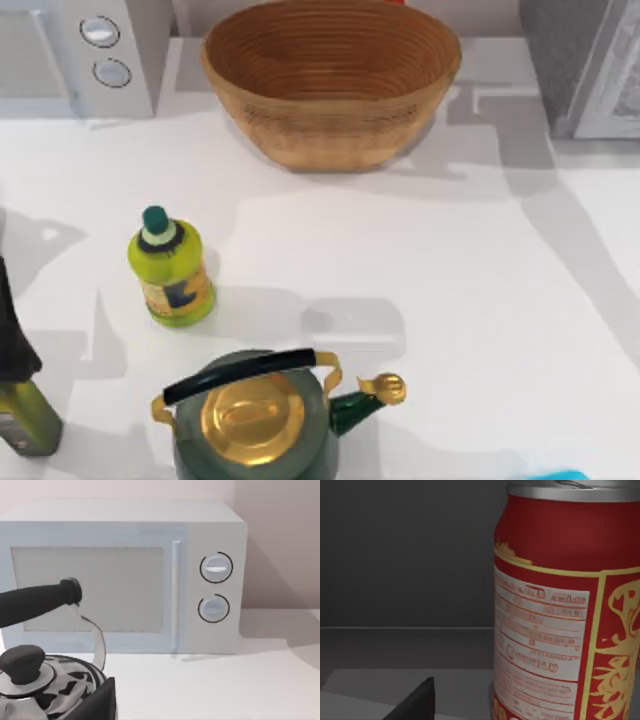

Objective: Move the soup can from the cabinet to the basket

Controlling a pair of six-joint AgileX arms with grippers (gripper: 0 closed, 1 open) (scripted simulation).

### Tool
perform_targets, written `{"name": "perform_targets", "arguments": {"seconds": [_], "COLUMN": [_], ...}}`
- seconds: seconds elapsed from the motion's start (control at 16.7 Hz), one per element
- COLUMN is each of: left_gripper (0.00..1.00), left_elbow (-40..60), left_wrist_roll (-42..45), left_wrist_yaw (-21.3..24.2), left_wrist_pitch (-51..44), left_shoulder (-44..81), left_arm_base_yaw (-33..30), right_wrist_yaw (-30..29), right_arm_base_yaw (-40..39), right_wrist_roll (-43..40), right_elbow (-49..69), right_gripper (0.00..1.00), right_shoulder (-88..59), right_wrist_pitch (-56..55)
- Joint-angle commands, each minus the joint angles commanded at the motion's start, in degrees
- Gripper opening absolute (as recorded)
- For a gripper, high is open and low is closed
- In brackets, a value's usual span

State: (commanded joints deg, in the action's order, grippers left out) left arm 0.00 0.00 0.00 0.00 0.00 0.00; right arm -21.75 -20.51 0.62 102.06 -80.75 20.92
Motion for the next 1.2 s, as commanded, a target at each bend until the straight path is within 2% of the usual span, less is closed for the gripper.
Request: {"name": "perform_targets", "arguments": {"seconds": [0.36,0.6,1.2], "left_gripper": [1.00,1.00,1.00], "left_elbow": [0.0,0.0,0.0], "left_wrist_roll": [0.0,0.0,0.0], "left_wrist_yaw": [0.0,0.0,0.0], "left_wrist_pitch": [0.0,0.0,0.0], "left_shoulder": [0.0,0.0,0.0], "left_arm_base_yaw": [0.0,0.0,0.0], "right_wrist_yaw": [3.2,3.4,3.4], "right_arm_base_yaw": [3.4,3.6,3.6], "right_wrist_roll": [0.0,0.0,0.0], "right_elbow": [9.5,10.1,10.1], "right_gripper": [1.00,1.00,0.25], "right_shoulder": [-10.4,-11.0,-11.0], "right_wrist_pitch": [-0.8,-0.9,-0.9]}}
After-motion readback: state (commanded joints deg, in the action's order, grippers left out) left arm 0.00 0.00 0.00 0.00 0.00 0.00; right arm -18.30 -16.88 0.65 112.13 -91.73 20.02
